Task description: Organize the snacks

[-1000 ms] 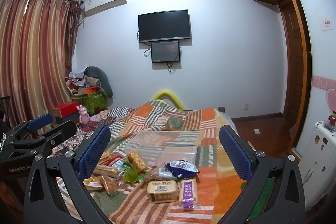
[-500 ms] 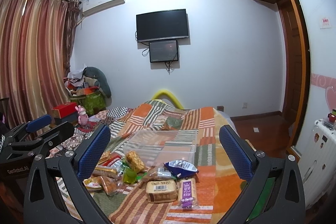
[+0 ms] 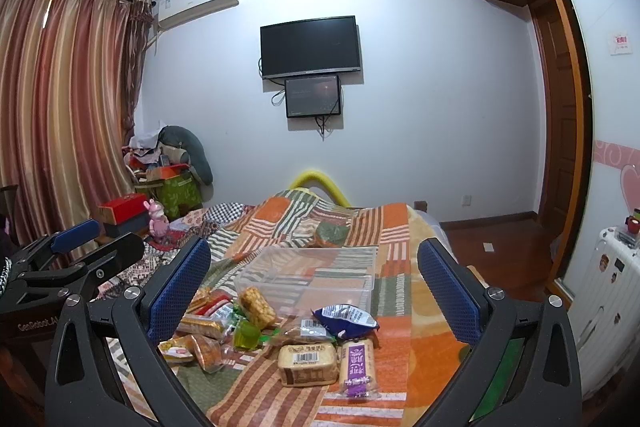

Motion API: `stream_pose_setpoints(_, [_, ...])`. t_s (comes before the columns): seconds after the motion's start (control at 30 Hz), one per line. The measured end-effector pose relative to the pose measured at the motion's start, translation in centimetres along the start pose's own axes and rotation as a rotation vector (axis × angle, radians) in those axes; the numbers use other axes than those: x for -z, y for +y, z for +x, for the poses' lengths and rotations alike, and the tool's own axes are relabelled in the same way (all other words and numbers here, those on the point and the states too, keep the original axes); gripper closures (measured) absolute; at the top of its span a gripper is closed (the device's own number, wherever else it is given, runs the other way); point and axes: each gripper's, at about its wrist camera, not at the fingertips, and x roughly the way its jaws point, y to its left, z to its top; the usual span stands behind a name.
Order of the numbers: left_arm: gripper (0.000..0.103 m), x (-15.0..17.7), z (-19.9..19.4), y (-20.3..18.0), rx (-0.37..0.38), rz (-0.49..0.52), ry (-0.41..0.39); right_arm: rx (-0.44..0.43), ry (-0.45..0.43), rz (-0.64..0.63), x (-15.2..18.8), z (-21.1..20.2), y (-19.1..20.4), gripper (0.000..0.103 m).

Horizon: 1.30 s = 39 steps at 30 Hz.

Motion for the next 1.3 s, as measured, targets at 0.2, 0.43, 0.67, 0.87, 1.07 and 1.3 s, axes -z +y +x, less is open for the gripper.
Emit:
stream_pose_setpoints(0.2, [0.000, 0.3, 0.3, 0.3, -0.004, 0.002, 0.000, -0.005, 0.024, 0.004, 0.2, 0.6, -0.1, 0.000])
stream_pose_setpoints(0.43, [0.019, 0.9, 2.0, 1.3, -0.003, -0.016, 0.054, -0.008, 0.083, 0.007, 0.9, 1.9, -0.5, 0.006])
stream_pose_setpoints(0.67, [0.037, 2.1, 4.6, 3.4, -0.018, -0.027, 0.147, -0.018, 0.160, 0.024, 1.6, 3.6, -1.4, 0.023])
stream_pose_setpoints(0.87, [0.047, 3.7, 6.8, 6.0, -0.053, 0.000, 0.238, -0.025, 0.241, 0.032, 2.5, 5.5, -2.1, 0.037])
stream_pose_setpoints(1.07, [0.047, 6.8, 10.1, 9.9, -0.076, -0.029, 0.392, -0.023, 0.346, 0.034, 4.4, 8.1, -2.8, 0.047])
stream_pose_setpoints(1.3, [0.047, 11.1, 13.7, 13.3, -0.113, -0.059, 0.574, 0.002, 0.492, 0.057, 7.2, 11.0, -4.6, 0.053])
